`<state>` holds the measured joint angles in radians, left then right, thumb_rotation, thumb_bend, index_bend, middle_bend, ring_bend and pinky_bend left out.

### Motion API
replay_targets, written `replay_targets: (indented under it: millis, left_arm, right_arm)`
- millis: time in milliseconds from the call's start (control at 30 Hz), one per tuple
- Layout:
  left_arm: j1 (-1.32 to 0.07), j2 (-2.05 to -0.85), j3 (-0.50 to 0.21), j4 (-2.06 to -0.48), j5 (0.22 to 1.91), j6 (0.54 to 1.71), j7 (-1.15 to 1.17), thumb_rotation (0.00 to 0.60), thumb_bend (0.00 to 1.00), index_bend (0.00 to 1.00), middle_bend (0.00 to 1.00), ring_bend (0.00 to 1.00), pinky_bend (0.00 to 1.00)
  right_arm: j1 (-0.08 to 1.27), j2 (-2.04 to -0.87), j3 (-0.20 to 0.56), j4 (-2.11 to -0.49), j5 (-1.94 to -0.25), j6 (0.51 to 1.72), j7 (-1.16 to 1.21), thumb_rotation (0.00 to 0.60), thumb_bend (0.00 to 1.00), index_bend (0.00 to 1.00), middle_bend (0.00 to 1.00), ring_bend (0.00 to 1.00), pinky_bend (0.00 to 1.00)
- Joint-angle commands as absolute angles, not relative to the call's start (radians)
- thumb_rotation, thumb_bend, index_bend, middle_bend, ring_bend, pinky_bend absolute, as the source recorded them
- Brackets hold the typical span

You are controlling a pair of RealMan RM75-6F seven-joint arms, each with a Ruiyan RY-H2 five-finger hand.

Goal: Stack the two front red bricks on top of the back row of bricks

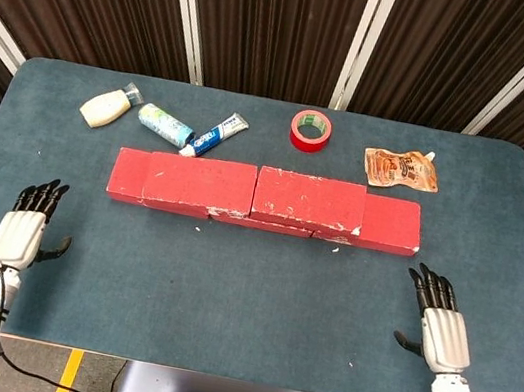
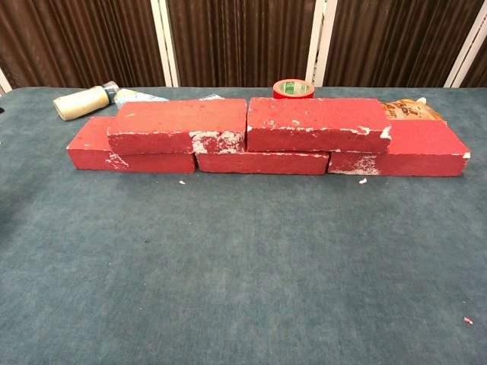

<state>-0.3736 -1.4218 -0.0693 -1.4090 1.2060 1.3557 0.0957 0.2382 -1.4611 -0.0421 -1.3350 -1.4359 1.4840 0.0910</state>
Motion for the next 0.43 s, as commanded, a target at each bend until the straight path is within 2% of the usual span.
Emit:
replay_targets:
  millis: [33, 433]
  left_arm:
    - [-0.347, -1.415, -0.078, -1.434, 1.231, 1.398, 0.095, 0.6, 0.33, 0.0, 0.0, 0.0, 0.03]
    - [-0.325, -1.408, -0.087, -1.445, 1.244, 1.375, 0.132, 0.6, 0.33, 0.0, 0.0, 0.0, 0.03]
  right_arm:
    - [0.228, -1.457, -0.032, -1.329, -1.453, 1.495, 0.104, 0.6, 0.03, 0.02, 0.1, 0.01, 0.0]
    - [0.199, -1.424, 0.0, -1.359, -1.45, 1.479, 0.089, 0.6, 0.03, 0.02, 0.1, 0.01, 0.0]
